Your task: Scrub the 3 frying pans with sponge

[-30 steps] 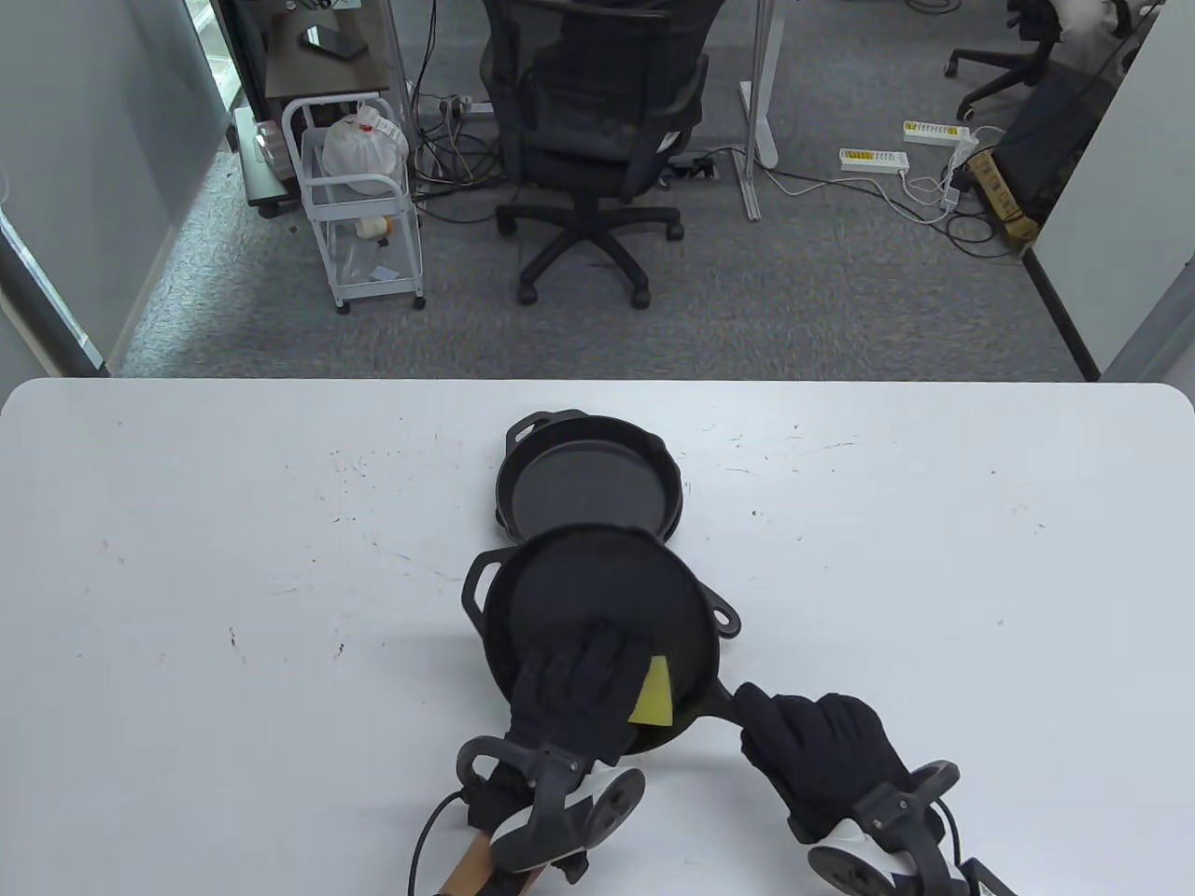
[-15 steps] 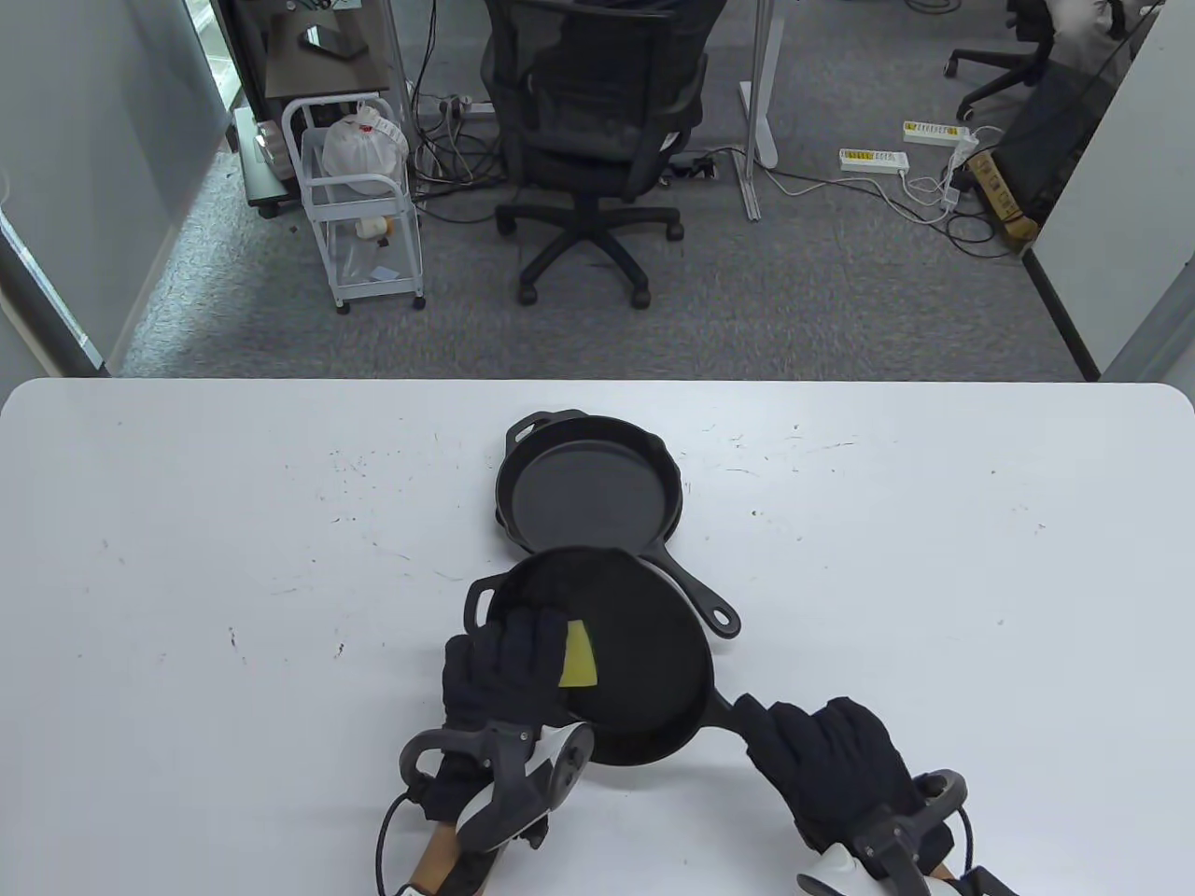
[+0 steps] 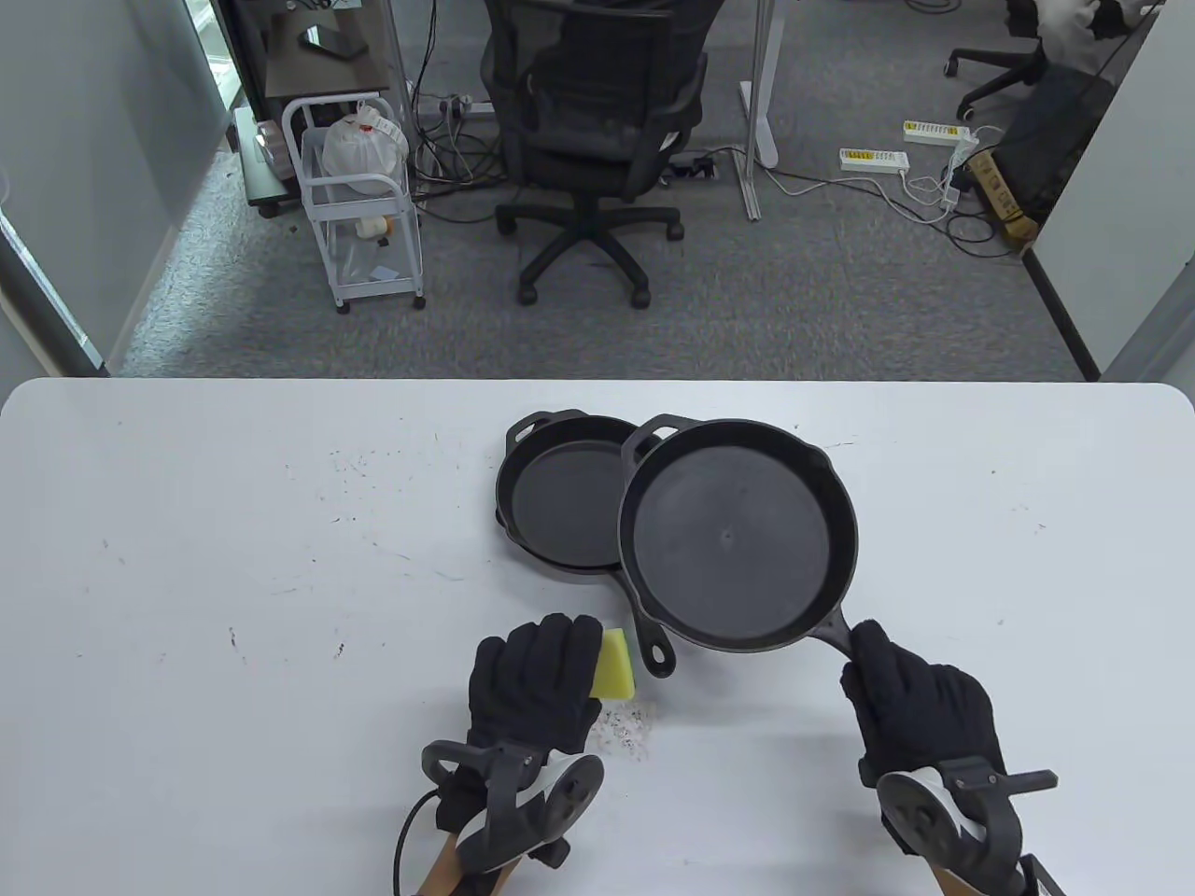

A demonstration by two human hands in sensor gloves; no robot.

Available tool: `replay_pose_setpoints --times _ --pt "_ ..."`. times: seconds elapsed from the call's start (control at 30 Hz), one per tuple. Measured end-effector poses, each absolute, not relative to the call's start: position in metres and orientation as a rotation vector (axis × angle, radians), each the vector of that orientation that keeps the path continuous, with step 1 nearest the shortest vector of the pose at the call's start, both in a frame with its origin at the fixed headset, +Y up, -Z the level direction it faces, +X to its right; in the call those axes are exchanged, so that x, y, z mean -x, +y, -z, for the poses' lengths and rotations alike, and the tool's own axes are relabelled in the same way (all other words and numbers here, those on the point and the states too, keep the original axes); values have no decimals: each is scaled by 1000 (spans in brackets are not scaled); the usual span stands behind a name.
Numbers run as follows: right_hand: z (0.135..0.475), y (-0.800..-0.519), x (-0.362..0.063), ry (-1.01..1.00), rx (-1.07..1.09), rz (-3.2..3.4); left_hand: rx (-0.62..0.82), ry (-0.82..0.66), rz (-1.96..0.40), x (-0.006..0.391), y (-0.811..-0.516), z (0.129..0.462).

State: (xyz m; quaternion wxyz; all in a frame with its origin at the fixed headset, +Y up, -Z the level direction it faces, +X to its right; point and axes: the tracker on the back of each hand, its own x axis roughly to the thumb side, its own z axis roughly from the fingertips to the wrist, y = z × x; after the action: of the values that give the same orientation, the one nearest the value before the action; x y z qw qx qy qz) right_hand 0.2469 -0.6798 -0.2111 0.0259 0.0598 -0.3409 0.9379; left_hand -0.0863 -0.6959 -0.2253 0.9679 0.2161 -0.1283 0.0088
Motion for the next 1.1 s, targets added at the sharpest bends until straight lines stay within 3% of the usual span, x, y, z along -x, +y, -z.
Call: replay_pose_setpoints --times 0.23,0.6,0.9,1.1 --pt "214 -684 -237 -783 -285 -2771 -418 -288 -19 81 -699 225" --pt "237 -706 -235 -66 -401 -2305 -407 -348 -6 69 -703 223" --pt "239 -716 -215 181 -455 -2275 -558 -530 -86 57 -691 202" --pt "231 -716 -193 285 -636 -2409 -683 -425 -78 71 -676 198"
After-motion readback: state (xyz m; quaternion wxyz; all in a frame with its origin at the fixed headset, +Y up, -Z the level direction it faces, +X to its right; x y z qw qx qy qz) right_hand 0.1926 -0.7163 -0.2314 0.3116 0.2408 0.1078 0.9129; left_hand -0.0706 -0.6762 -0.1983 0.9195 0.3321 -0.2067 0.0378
